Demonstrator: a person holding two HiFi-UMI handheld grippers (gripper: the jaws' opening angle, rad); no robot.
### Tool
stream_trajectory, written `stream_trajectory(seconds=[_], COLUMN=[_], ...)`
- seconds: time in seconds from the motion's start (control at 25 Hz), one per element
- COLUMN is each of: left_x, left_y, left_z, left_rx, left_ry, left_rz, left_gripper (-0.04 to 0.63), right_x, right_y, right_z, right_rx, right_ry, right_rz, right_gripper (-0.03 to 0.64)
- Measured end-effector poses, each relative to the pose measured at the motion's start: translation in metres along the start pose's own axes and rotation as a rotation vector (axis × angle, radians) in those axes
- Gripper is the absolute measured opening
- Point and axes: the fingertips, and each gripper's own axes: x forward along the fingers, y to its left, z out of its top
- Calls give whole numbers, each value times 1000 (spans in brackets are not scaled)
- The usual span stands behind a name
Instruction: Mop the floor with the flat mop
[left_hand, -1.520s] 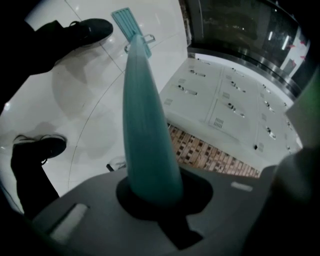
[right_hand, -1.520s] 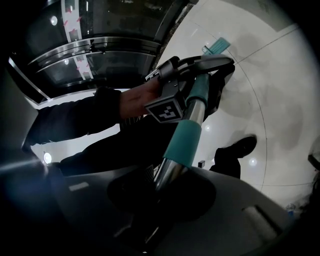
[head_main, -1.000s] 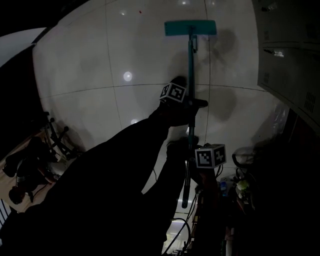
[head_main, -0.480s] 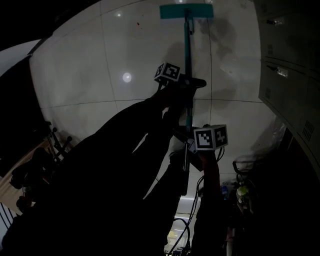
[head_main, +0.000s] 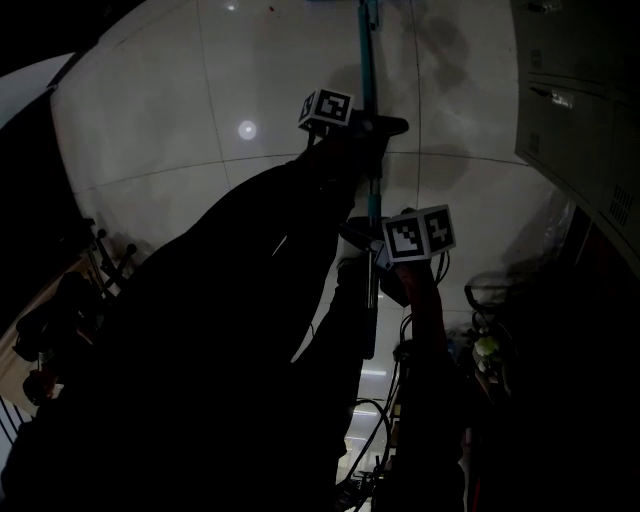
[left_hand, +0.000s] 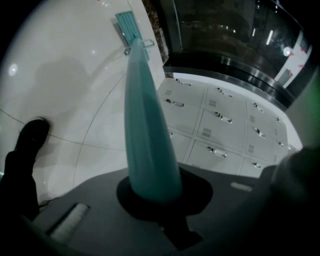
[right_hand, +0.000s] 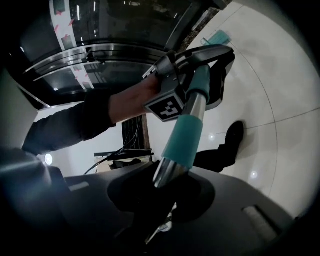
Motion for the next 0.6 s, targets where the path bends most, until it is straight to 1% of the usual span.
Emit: stream_trajectory(seconds=[0.12, 0.2, 0.24, 0.32, 0.44, 0.6], left_x=[3, 7, 9, 13, 16, 16], left_y=[9, 22, 29, 42, 59, 77], left_z=[-52, -91, -110, -147, -194, -240], left_rx=[14, 18, 21, 21, 14, -6], left_ry=[5, 17, 26, 43, 52, 46], left_rz=[-11, 5, 18, 33, 37, 32], left_gripper=[28, 25, 23, 20, 18, 18], right_x=[9, 12, 14, 16, 19, 14], right_y=[-4, -9, -11, -12, -14, -18], right_z=[-66, -109, -129, -165, -211, -256], right_rx=[-30, -44, -43, -19, 39, 93], right_ry=[94, 134, 140, 129, 81, 26], right_rz=[-27, -59, -68, -58, -8, 32], right_gripper=[123, 115, 95, 75, 38, 9])
